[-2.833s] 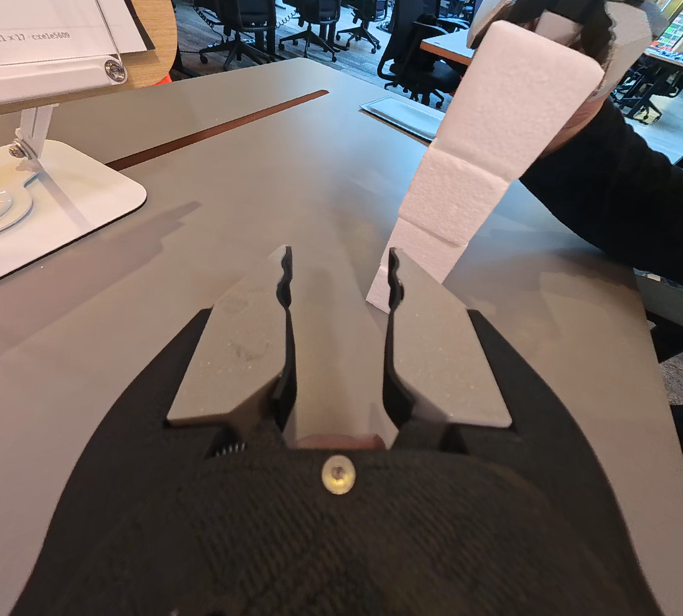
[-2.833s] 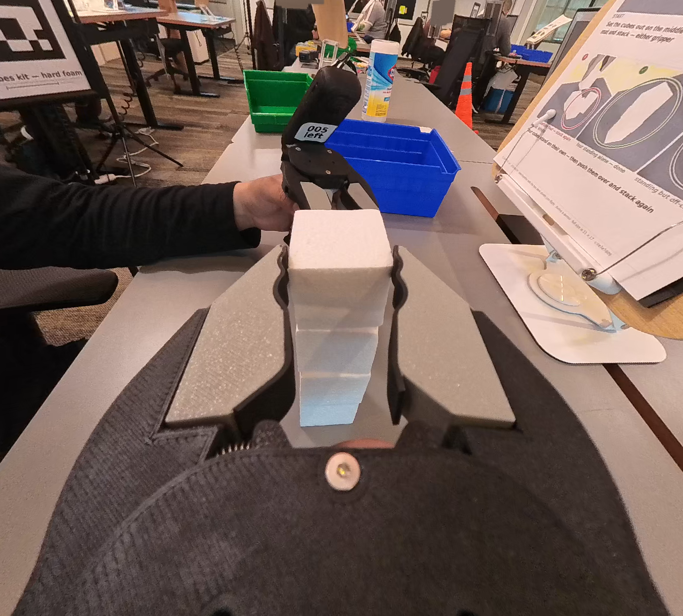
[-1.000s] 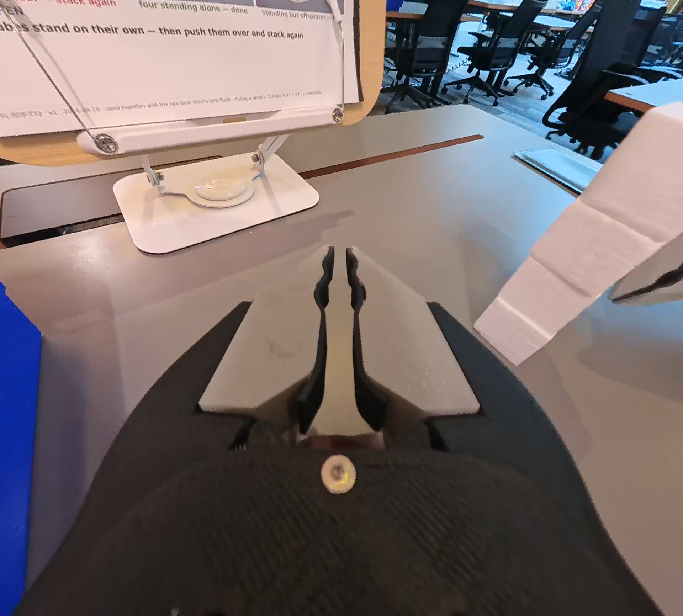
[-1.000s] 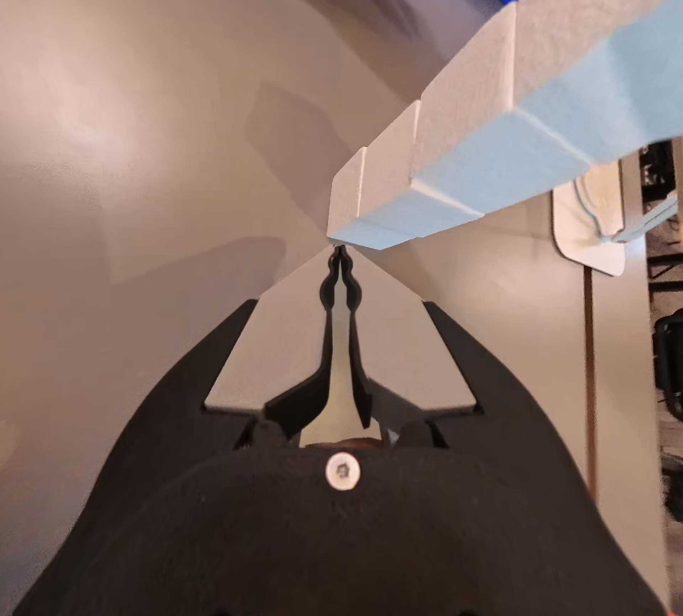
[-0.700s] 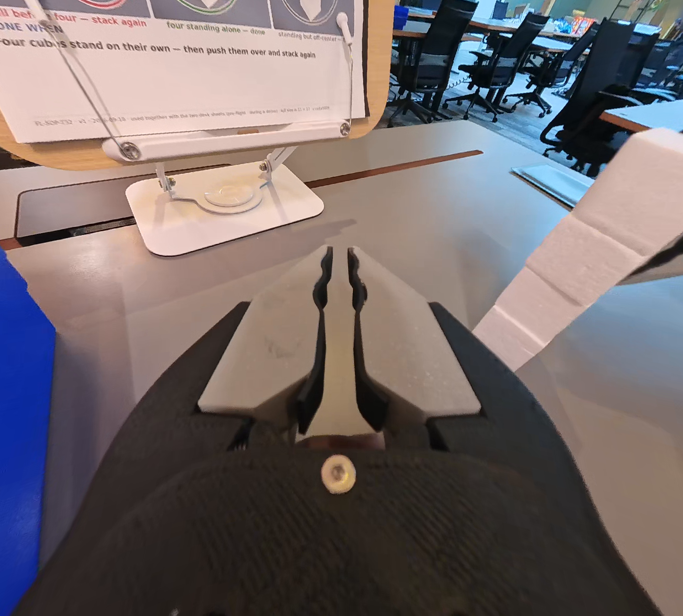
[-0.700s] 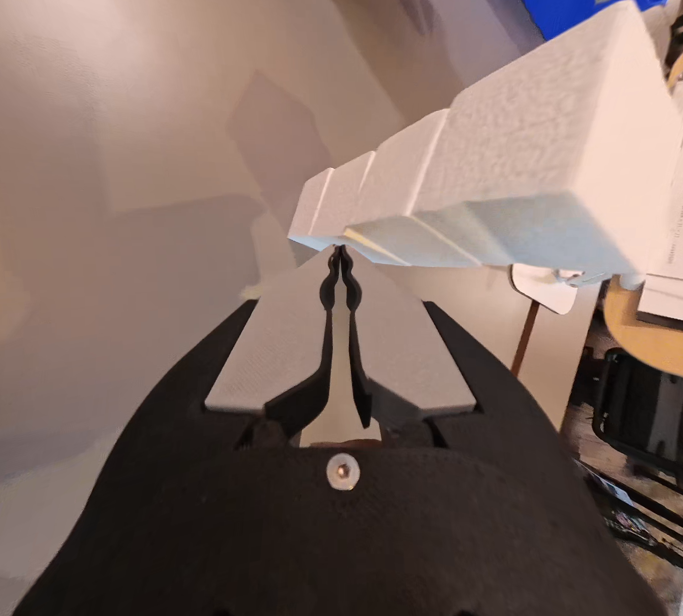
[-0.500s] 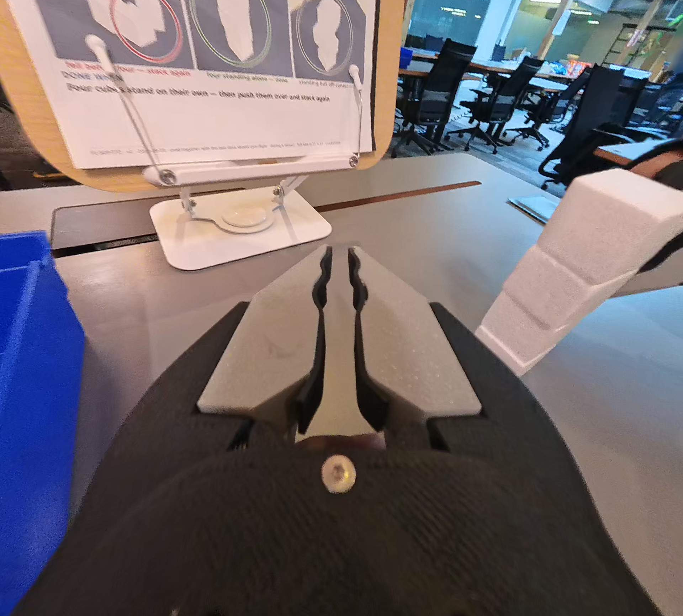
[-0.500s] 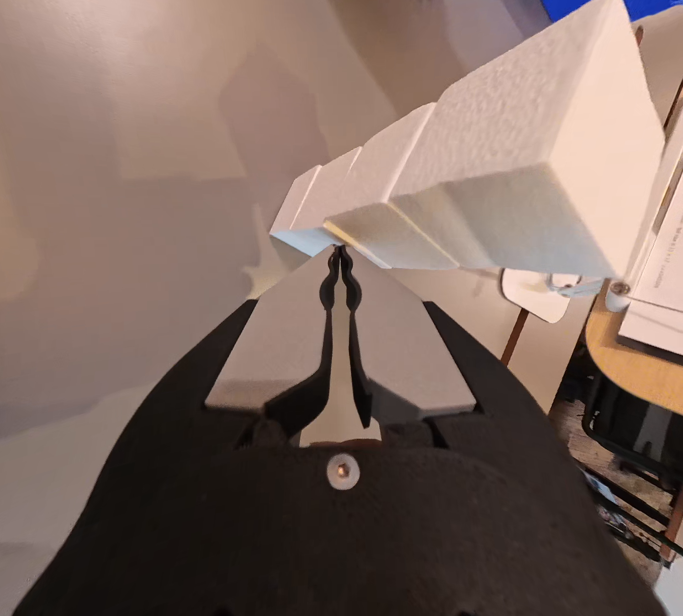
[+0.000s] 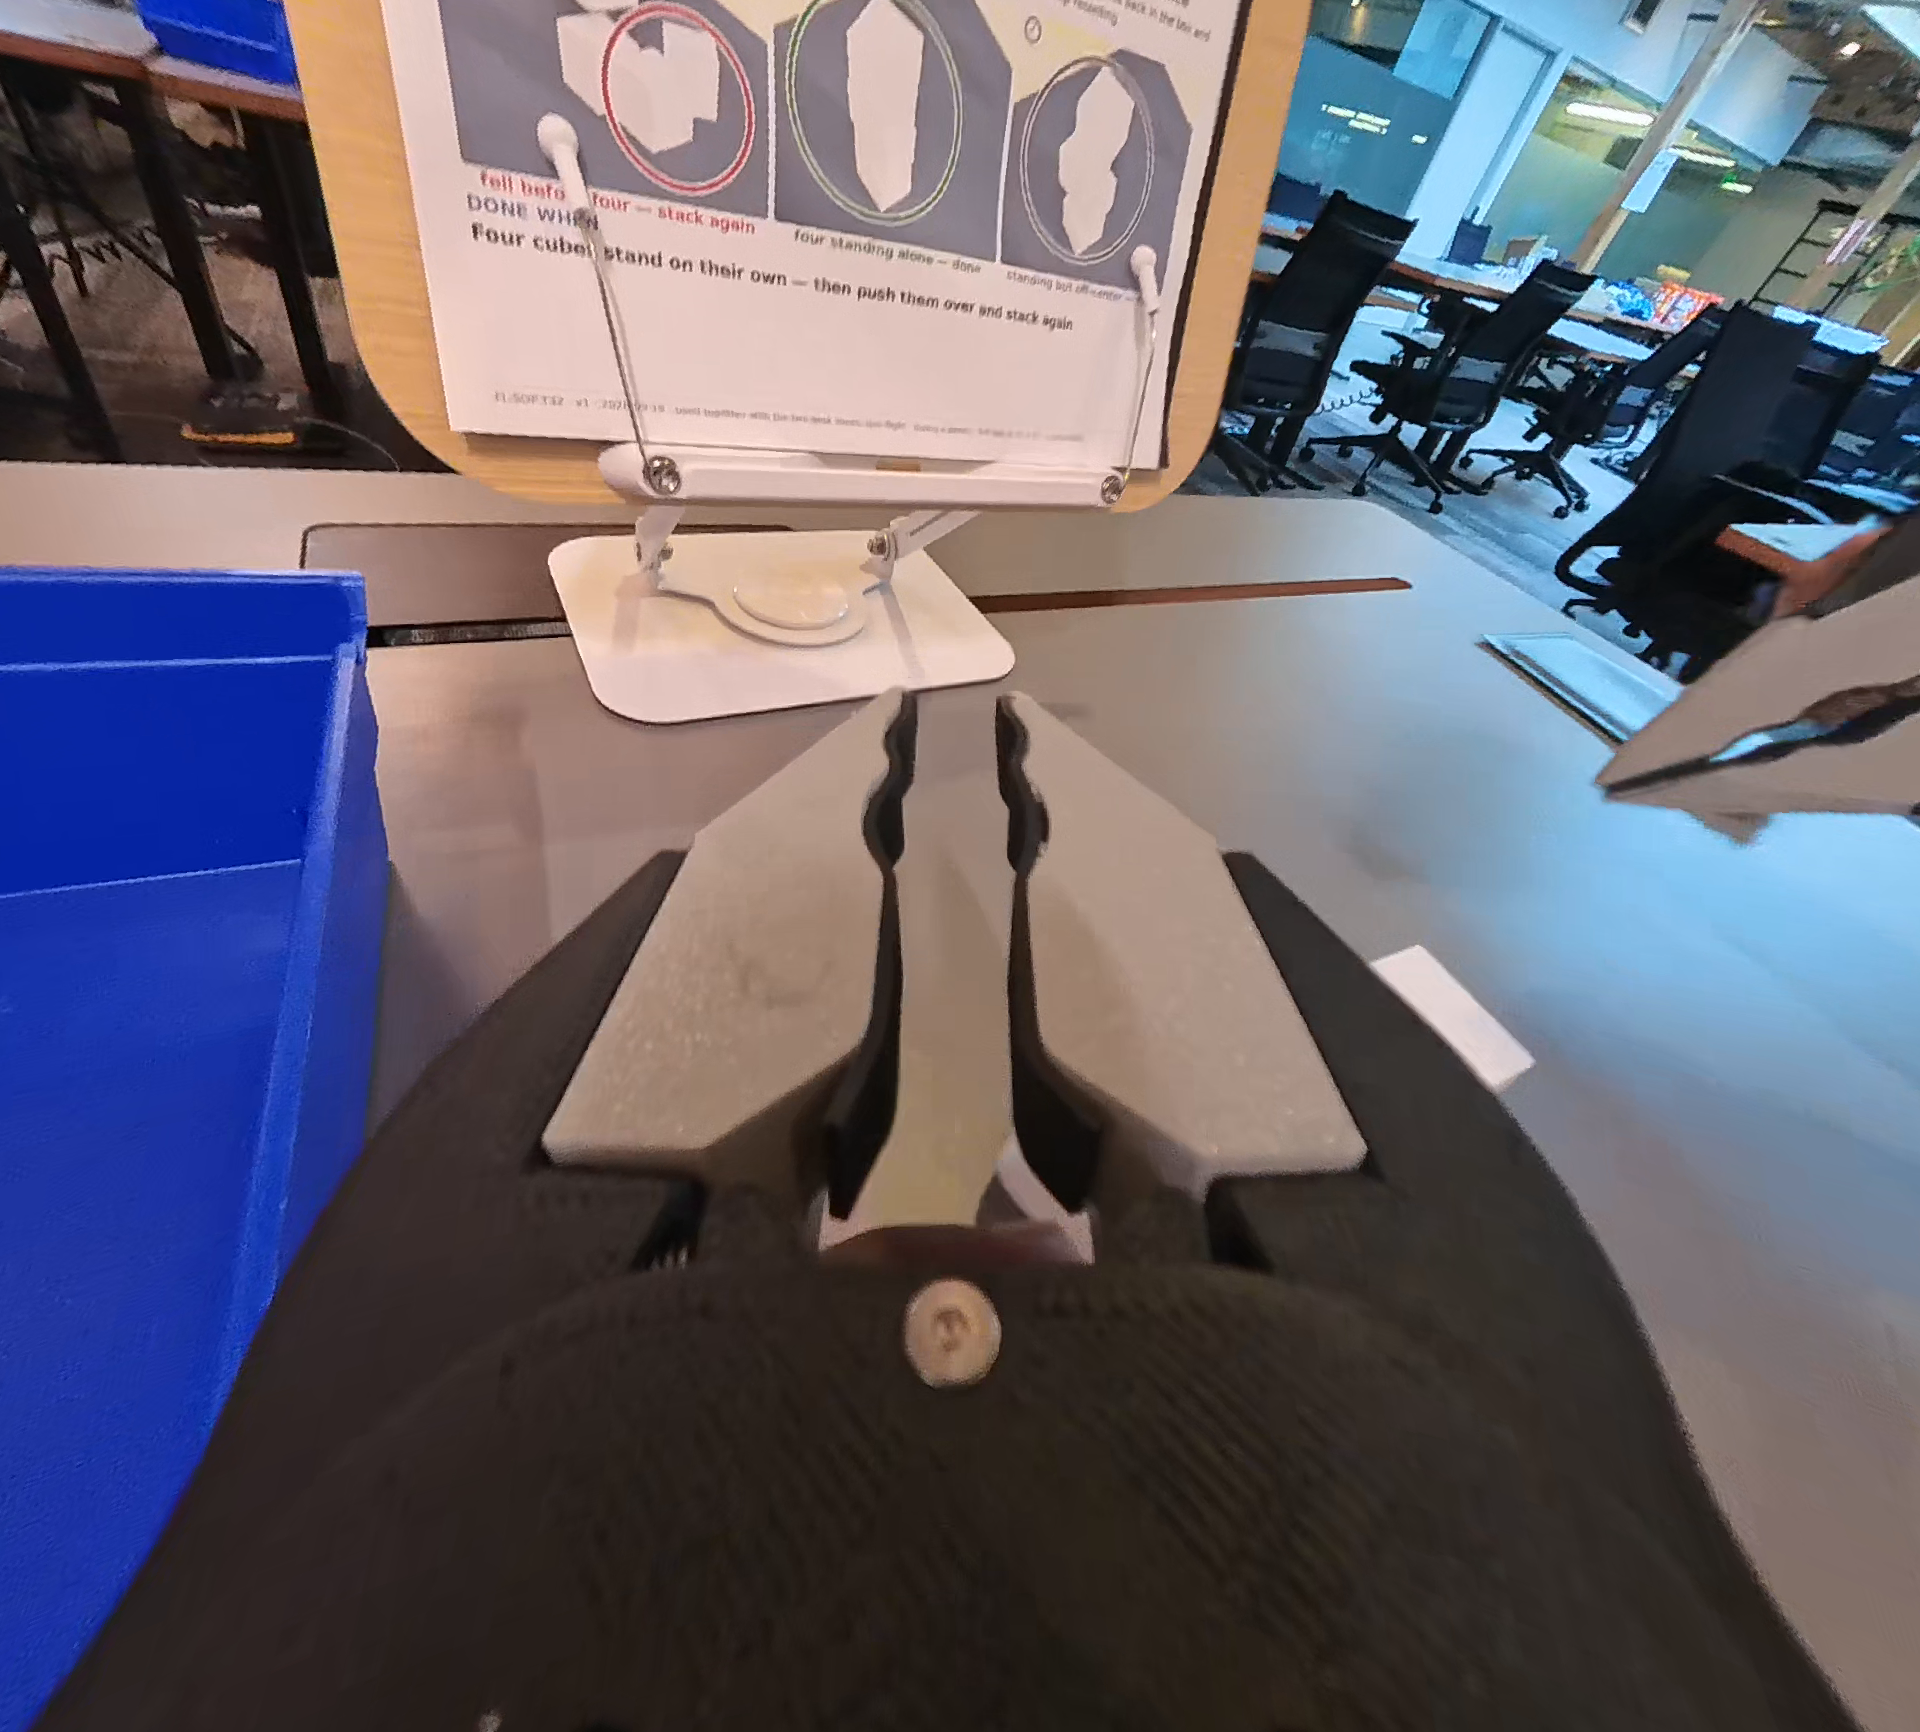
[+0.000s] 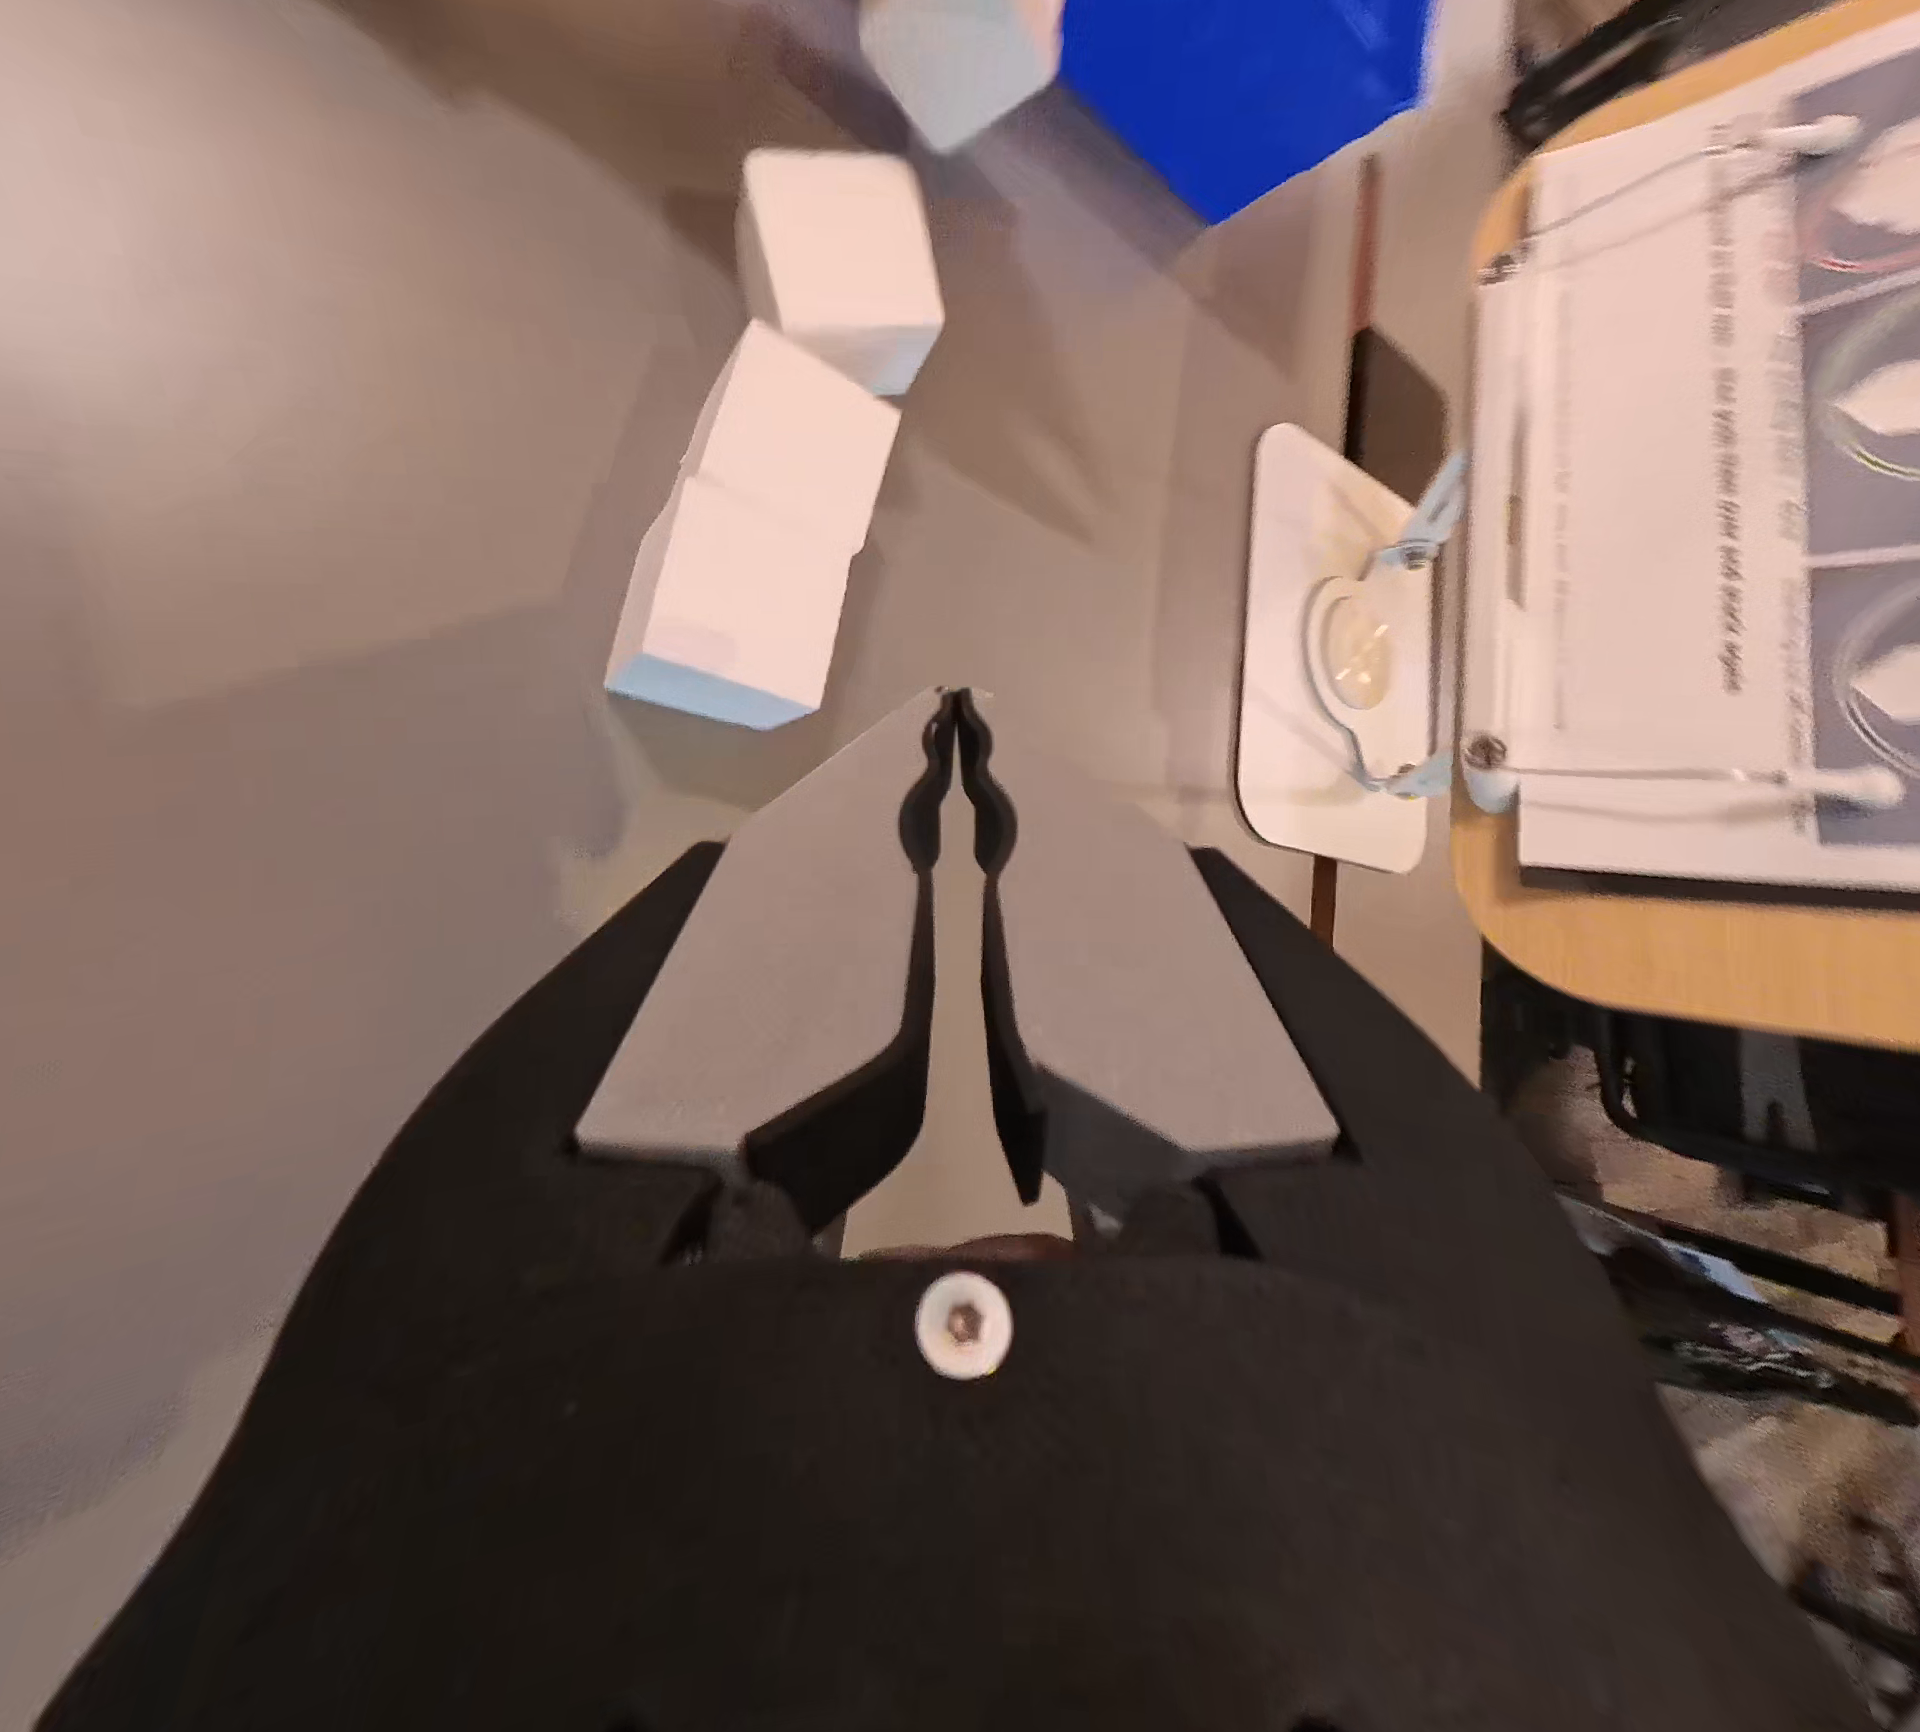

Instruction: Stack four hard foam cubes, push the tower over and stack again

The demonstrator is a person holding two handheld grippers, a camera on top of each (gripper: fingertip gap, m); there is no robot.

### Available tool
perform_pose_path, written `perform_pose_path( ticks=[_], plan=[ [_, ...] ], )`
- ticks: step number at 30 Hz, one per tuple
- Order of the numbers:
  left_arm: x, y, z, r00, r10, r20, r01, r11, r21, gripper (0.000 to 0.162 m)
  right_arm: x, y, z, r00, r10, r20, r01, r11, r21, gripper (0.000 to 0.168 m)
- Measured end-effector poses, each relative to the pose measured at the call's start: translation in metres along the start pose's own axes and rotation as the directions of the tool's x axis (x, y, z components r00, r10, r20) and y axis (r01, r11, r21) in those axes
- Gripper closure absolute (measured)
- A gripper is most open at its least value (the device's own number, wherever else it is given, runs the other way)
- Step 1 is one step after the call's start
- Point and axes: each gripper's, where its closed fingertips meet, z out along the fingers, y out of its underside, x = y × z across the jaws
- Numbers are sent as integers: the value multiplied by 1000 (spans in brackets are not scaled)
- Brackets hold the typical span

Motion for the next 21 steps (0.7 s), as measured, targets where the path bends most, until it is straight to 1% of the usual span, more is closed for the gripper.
perform_pose_path(
  ticks=[1,3,6,8,11,12,14,15,17,18,19,21],
  plan=[
    [-2,2,1,1000,-1,3,1,1000,-10,149,2,-1,-5,998,44,-48,-42,998,47,168],
    [-3,6,4,1000,-7,1,7,1000,-22,148,3,2,-14,978,156,-136,-136,980,146,168],
    [-2,11,7,1000,-14,-7,14,999,-37,148,-12,8,-21,931,338,-137,-283,906,315,168],
    [0,15,11,1000,-19,-17,18,998,-54,148,-28,14,-20,903,422,-75,-363,846,391,168],
    [10,24,19,998,-20,-53,16,996,-86,148,-55,17,-13,875,481,55,-452,771,449,168],
    [15,28,22,997,-18,-72,11,995,-103,147,-64,14,-9,869,484,107,-478,761,440,166],
    [25,36,27,996,1,-94,-14,990,-140,147,-76,7,-1,867,477,145,-492,774,398,162],
    [29,39,30,995,23,-94,-38,987,-155,147,-81,-1,3,870,468,155,-489,779,392,162],
    [36,43,33,993,82,-87,-97,979,-178,147,-99,-22,12,873,437,218,-488,792,367,162],
    [39,46,35,990,110,-87,-125,974,-190,147,-108,-28,21,877,421,230,-477,817,325,162],
    [42,50,37,987,134,-89,-150,967,-208,147,-113,-29,30,886,413,211,-459,845,275,162],
    [46,58,41,981,169,-96,-189,950,-248,146,-118,-27,48,899,400,179,-431,881,197,168]
  ],
)
